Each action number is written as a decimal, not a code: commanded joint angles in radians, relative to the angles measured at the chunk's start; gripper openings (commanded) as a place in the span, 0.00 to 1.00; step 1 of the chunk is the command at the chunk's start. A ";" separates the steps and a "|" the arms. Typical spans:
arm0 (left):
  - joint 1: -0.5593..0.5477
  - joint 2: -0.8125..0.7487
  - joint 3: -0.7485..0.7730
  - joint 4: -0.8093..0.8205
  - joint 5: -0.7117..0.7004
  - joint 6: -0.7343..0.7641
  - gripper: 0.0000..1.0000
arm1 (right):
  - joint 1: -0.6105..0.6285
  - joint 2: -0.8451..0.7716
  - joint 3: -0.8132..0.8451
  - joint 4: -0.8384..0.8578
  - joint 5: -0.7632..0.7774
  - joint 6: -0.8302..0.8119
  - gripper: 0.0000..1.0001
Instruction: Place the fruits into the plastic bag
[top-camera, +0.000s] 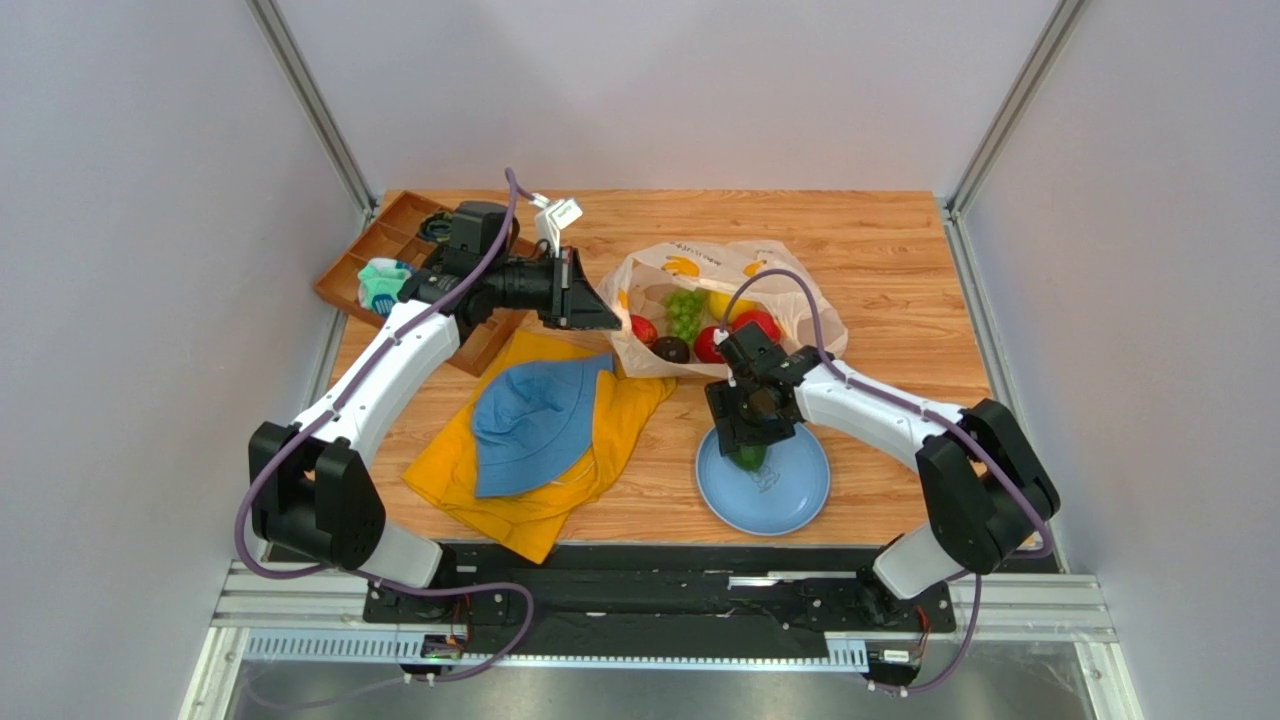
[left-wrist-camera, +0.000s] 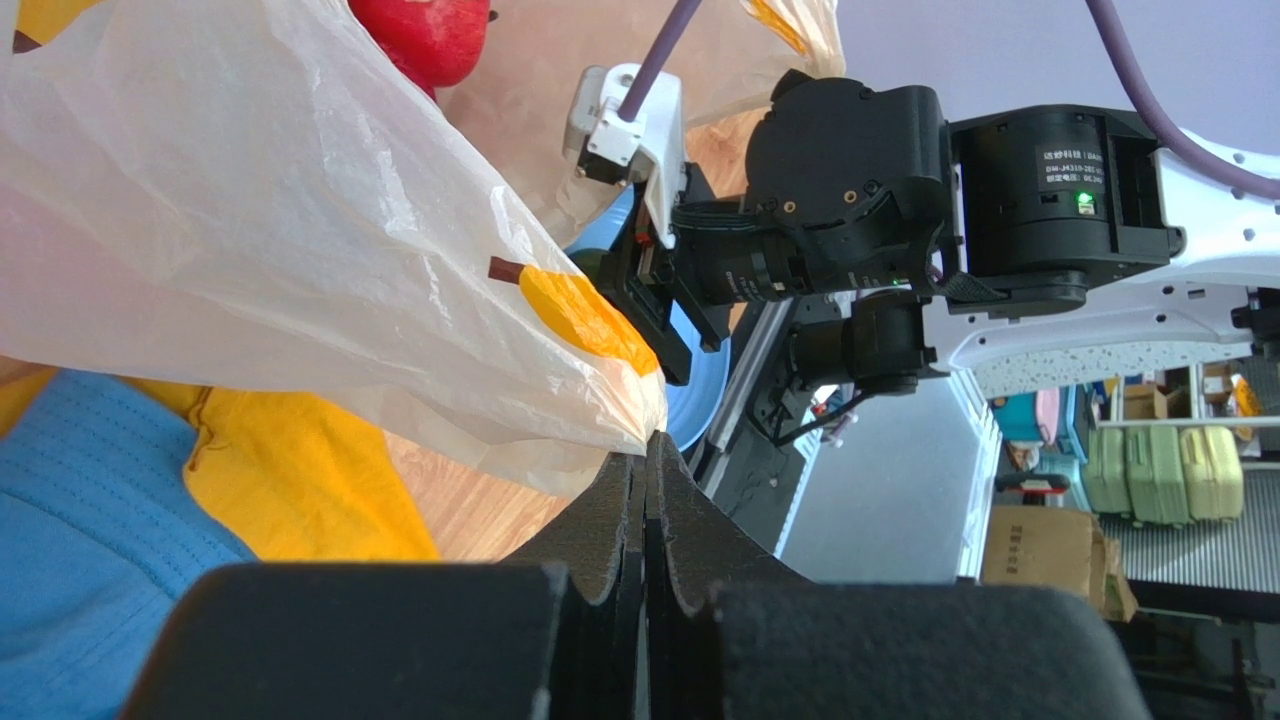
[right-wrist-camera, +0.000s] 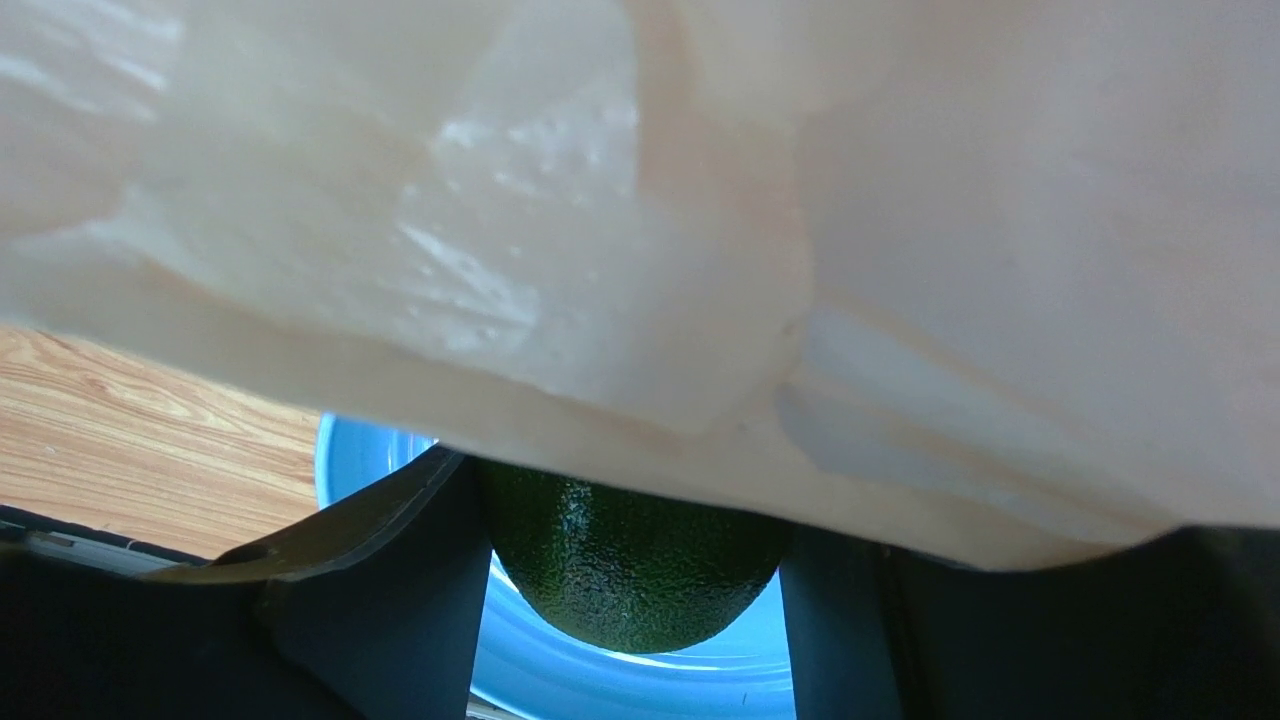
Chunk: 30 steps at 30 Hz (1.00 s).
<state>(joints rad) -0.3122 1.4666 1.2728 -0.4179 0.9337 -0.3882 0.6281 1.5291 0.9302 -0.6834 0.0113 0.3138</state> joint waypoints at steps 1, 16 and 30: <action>0.005 -0.009 0.025 0.037 0.027 -0.008 0.00 | 0.004 -0.061 0.024 -0.007 0.019 0.004 0.39; 0.005 -0.011 0.025 0.037 0.025 -0.009 0.00 | 0.004 -0.294 0.116 -0.002 -0.244 -0.064 0.29; 0.005 -0.015 0.025 0.039 0.031 -0.009 0.00 | -0.126 0.032 0.366 0.202 -0.133 0.048 0.29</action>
<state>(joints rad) -0.3122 1.4666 1.2728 -0.4137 0.9375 -0.3885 0.5247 1.4799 1.2255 -0.5831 -0.2001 0.3065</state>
